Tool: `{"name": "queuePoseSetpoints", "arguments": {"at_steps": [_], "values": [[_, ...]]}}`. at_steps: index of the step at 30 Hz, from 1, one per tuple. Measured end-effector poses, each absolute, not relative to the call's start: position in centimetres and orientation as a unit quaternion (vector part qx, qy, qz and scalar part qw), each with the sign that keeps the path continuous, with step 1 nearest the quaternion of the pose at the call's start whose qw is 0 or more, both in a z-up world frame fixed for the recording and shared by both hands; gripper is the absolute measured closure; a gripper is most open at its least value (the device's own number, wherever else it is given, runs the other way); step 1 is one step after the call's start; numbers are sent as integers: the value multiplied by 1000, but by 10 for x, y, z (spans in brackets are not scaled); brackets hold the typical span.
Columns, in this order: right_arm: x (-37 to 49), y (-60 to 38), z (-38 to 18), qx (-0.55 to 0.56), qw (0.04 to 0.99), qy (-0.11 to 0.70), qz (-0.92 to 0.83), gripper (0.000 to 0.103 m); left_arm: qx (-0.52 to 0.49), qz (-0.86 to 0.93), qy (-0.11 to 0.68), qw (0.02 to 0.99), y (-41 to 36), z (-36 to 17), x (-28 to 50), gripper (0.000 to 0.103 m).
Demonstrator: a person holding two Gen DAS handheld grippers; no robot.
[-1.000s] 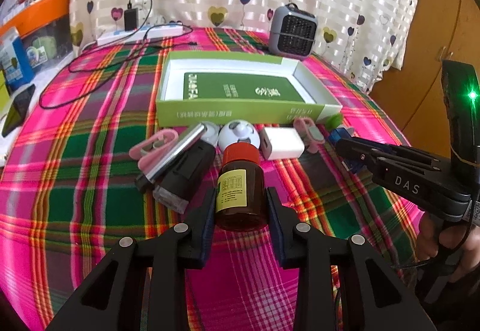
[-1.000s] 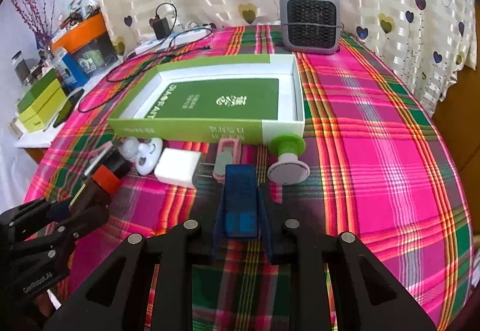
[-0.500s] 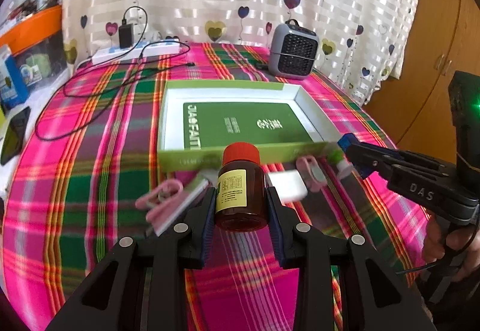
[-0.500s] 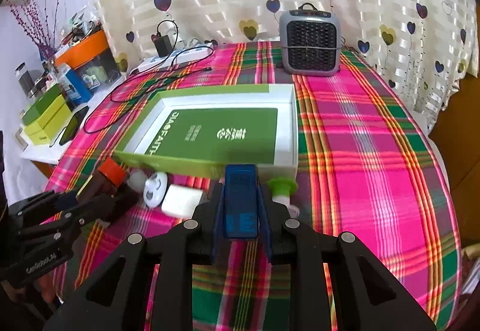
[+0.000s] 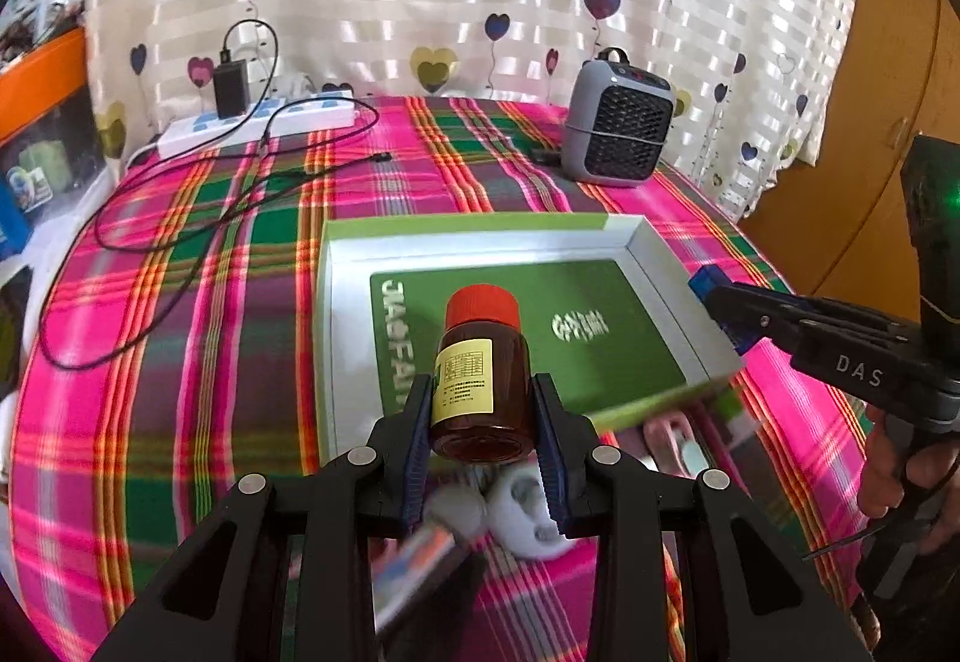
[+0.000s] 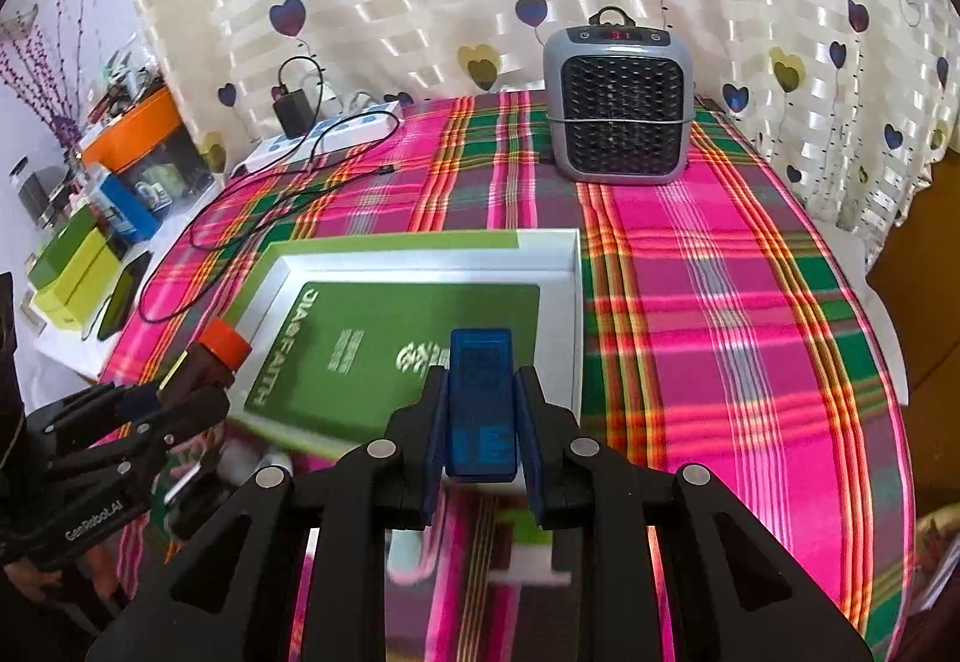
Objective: Organize rigid objects
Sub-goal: 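Carry the bottle with the left tool while the right tool carries the USB drive into the green box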
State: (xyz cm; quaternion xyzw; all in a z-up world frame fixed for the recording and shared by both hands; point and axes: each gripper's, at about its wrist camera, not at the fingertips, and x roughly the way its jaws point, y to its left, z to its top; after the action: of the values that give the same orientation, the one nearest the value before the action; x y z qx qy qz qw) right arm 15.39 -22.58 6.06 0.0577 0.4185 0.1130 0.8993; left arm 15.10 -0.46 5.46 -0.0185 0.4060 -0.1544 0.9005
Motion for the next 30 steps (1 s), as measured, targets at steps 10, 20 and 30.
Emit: {"name": "queuePoseSetpoints", "arguments": {"at_steps": [10, 20, 30], "values": [[194, -222, 47, 54, 889, 441, 111, 80, -4, -150, 421, 895, -8, 48, 195, 72], [221, -217, 31, 47, 880, 461, 108, 80, 2, -145, 443, 885, -13, 30, 226, 72], [238, -211, 20, 37, 875, 472, 104, 80, 3, -138, 457, 879, -11, 18, 239, 72]]}}
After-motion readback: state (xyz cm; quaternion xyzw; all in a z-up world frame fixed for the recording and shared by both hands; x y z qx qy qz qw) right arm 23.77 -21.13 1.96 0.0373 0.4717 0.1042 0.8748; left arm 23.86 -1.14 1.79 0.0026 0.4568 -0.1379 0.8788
